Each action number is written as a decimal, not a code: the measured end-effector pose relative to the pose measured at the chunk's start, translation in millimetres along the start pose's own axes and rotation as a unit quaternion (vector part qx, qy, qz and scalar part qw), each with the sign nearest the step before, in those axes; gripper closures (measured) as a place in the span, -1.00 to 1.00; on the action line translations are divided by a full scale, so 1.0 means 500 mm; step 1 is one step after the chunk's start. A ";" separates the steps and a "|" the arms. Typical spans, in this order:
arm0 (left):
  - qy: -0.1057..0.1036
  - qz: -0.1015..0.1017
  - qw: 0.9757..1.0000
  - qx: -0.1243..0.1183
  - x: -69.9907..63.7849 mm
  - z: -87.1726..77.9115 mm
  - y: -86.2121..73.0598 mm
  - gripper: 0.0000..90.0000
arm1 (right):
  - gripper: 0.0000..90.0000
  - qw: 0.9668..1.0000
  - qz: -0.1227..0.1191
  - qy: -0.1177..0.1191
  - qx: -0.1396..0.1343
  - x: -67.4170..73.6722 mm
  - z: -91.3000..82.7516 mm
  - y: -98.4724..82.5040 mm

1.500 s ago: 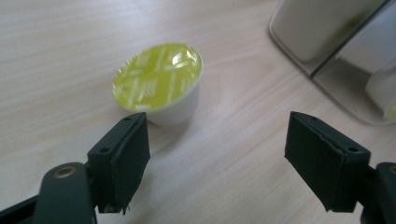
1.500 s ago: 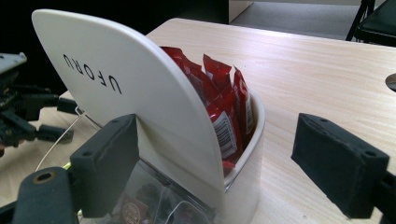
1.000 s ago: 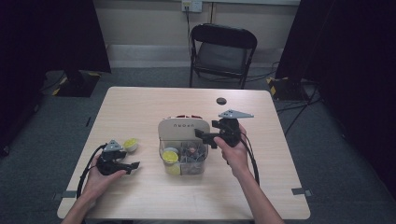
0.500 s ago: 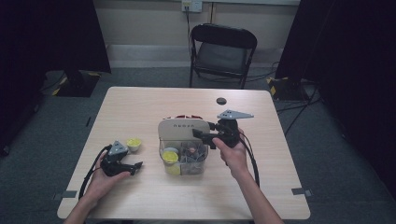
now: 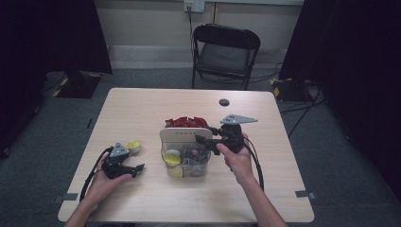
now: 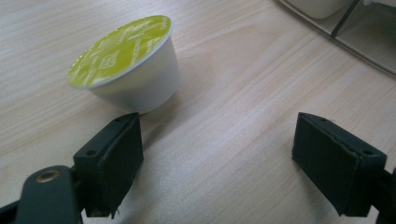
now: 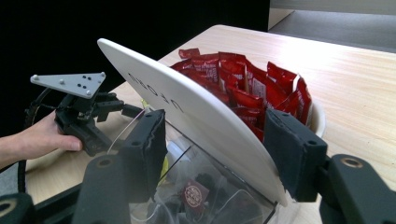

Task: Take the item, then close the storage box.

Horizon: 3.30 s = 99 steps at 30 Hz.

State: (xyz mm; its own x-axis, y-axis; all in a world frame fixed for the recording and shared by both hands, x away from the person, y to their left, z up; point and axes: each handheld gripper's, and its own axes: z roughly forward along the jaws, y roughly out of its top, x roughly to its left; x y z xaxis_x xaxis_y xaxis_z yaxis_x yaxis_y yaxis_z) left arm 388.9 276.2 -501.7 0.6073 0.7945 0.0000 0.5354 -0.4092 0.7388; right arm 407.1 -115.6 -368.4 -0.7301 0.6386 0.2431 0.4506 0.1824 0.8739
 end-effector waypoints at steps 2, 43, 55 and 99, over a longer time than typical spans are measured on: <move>0.000 0.000 1.000 0.000 0.000 0.000 0.000 -0.65 | -0.11 1.000 0.001 0.000 0.001 0.000 0.001 -0.001; -0.001 0.001 1.000 0.001 0.001 0.000 0.000 -0.65 | -0.49 1.000 -0.015 0.008 0.024 0.034 0.000 -0.033; -0.001 0.001 1.000 0.001 0.001 0.000 0.000 -0.65 | -0.67 1.000 -0.012 -0.022 0.018 0.033 -0.023 -0.051; -0.004 0.001 1.000 0.002 0.002 0.001 0.000 -0.66 | -0.68 0.997 -0.015 -0.027 0.065 0.024 -0.006 -0.138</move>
State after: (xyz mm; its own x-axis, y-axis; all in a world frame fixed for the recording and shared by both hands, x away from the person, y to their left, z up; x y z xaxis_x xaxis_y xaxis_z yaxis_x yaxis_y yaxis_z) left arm 389.8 276.7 -501.8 0.6133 0.7899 -0.0037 0.5360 -0.4127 0.7365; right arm 365.7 -122.5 -424.6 -0.7173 0.6699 0.1917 0.4940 0.2949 0.8179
